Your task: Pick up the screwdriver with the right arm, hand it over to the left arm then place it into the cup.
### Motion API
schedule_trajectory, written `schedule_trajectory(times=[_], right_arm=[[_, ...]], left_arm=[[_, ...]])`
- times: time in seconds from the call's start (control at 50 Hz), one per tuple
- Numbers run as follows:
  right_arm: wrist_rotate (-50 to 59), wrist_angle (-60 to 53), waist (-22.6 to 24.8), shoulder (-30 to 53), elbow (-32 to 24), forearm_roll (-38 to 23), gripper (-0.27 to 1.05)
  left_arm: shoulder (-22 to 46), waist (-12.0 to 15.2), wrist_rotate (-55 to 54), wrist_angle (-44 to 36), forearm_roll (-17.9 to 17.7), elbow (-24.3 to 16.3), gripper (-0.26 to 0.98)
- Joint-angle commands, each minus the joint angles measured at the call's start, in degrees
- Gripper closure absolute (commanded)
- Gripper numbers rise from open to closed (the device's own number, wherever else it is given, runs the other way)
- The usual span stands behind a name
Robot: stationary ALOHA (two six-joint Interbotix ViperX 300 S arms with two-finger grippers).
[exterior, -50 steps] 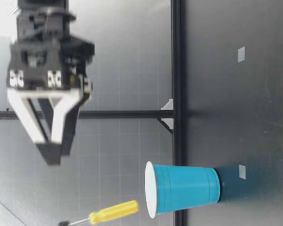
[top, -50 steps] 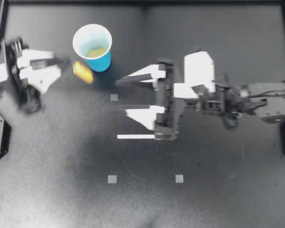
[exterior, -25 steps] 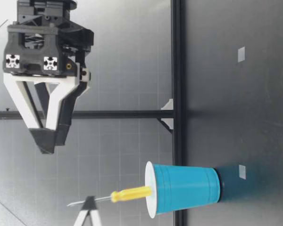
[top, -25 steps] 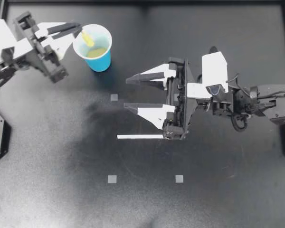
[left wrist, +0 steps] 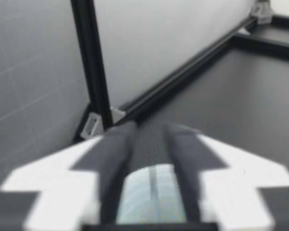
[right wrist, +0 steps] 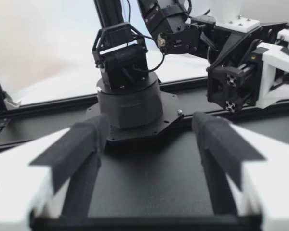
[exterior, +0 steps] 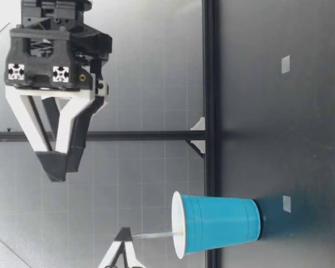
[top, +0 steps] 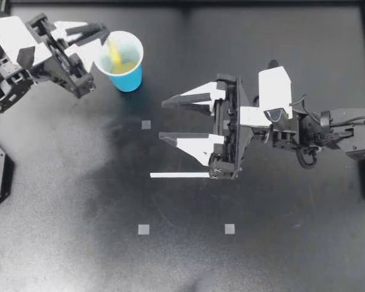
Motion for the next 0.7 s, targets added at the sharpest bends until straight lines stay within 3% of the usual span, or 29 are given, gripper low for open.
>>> schedule_trajectory(times=[0.0,0.18,0.3,0.68], right_arm=[[0.09,-0.62,0.18,-1.67,-0.62,0.09,0.09],[0.09,-0.53,0.18,-1.67,-0.53,0.09,0.09],[0.0,-0.35,0.18,-1.93,-0.26,0.09,0.09],[-0.09,-0.44,0.09,-2.2,0.79,0.09,0.09]], left_arm=[[-0.88,0.26,-0.53,-0.26,-0.09,-1.14,0.19],[-2.2,-0.18,-3.87,-0.26,1.32,-1.14,0.14],[-4.57,-2.72,-6.68,-0.26,4.48,-0.97,0.14],[-7.56,-19.07,-11.95,-0.18,11.87,-0.62,0.14]])
